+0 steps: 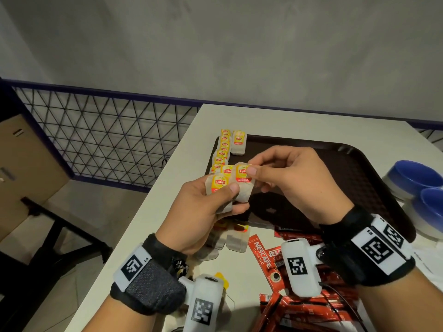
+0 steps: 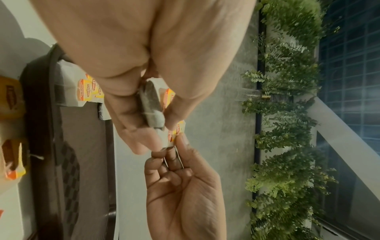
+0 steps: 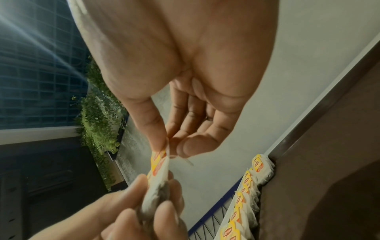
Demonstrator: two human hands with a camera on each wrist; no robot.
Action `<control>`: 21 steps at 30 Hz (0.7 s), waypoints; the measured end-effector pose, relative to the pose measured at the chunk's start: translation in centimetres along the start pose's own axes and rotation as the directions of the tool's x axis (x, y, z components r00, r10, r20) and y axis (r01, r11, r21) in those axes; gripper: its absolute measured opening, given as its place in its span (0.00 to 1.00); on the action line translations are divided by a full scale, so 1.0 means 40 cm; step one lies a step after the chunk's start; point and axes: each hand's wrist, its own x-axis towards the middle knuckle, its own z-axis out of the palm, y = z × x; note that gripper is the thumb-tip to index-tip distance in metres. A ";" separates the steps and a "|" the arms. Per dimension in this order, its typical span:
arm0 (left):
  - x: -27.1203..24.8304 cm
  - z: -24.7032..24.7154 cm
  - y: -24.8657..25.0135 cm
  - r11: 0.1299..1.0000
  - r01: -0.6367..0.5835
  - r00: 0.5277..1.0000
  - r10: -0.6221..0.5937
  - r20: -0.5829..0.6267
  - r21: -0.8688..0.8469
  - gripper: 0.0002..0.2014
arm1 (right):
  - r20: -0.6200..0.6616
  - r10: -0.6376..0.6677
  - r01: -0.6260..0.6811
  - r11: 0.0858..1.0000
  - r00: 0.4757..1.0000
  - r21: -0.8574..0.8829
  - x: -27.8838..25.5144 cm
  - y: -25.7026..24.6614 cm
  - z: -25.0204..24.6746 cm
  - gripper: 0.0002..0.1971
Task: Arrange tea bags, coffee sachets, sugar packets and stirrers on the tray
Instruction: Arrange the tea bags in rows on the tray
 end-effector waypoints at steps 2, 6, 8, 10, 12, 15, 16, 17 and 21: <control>0.001 -0.001 -0.004 0.999 -0.016 0.999 0.018 -0.029 0.042 0.17 | -0.002 0.001 -0.001 1.000 1.000 0.012 -0.002 0.001 0.001 0.03; 0.004 0.001 -0.010 0.993 -0.050 0.995 0.059 -0.080 0.104 0.16 | 0.010 -0.007 0.007 0.999 1.000 0.032 -0.003 0.004 0.006 0.04; 0.003 0.005 -0.010 0.992 -0.066 0.992 0.077 -0.097 0.108 0.16 | 0.028 -0.006 0.005 0.999 1.000 0.039 -0.004 0.003 0.006 0.05; 0.002 0.007 -0.007 0.992 -0.078 0.988 0.091 -0.122 0.103 0.15 | 0.042 -0.002 0.000 0.998 0.999 0.056 -0.005 0.001 0.006 0.06; 0.001 0.009 -0.006 0.992 -0.082 0.987 0.094 -0.131 0.097 0.14 | 0.045 -0.002 -0.001 0.998 0.999 0.062 -0.006 -0.001 0.006 0.06; 0.001 0.009 -0.006 0.993 -0.078 0.989 0.089 -0.121 0.090 0.16 | 0.035 -0.009 0.008 0.999 0.999 0.032 -0.006 0.000 0.006 0.05; 0.002 0.009 -0.005 0.993 -0.075 0.990 0.085 -0.116 0.087 0.17 | 0.034 -0.009 0.008 1.000 0.999 0.026 -0.006 0.001 0.006 0.05; 0.001 0.009 -0.004 0.994 -0.075 0.990 0.084 -0.112 0.084 0.17 | 0.035 -0.006 0.005 1.000 0.999 0.027 -0.005 0.002 0.006 0.04; -0.001 0.011 -0.001 0.994 -0.071 0.990 0.080 -0.118 0.079 0.17 | 0.028 -0.004 0.003 0.999 1.000 0.040 -0.004 0.005 0.007 0.05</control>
